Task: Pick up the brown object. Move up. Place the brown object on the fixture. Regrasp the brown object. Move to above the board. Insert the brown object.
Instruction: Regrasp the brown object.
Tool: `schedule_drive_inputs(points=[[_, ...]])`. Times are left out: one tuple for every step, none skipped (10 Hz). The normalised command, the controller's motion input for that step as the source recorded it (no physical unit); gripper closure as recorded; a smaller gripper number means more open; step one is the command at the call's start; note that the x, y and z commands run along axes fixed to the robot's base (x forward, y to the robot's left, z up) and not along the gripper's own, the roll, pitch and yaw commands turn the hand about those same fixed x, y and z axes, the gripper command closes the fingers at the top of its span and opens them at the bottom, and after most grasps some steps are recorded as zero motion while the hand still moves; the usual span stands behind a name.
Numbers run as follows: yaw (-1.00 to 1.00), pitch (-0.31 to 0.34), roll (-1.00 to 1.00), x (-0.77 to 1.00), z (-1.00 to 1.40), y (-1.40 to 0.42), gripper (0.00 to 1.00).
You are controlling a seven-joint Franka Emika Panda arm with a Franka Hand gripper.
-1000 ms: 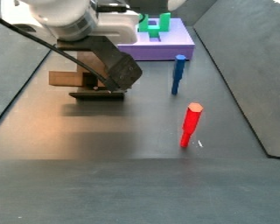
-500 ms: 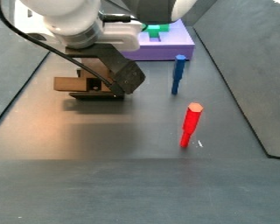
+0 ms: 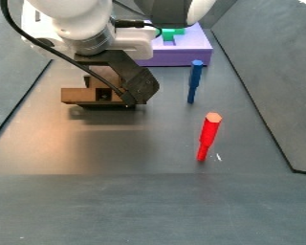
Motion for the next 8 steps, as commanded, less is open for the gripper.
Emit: schedule_drive_inputs(points=[[0.01,0.197,0.21,0.12,0.70,0.00,0.00],[0.00,0.200,0.28,0.09,0.85,-0.11,0.00],[0.00,0.063,0.32,0.00,0.89,-0.22,0.00],[0.00,0.009,0.37,0.01,0.79,-0.21,0.00],[0.00,0.000,0.41,0.00,0.77,-0.24,0.00],[0.00,0.209,0.60,0.00,0.72,-0.29,0.00],[0.00,0.386,0.74,0.07,0.65,-0.38,0.00],[0.00,0.500,0.90,0.15,0.52,-0.45,0.00]])
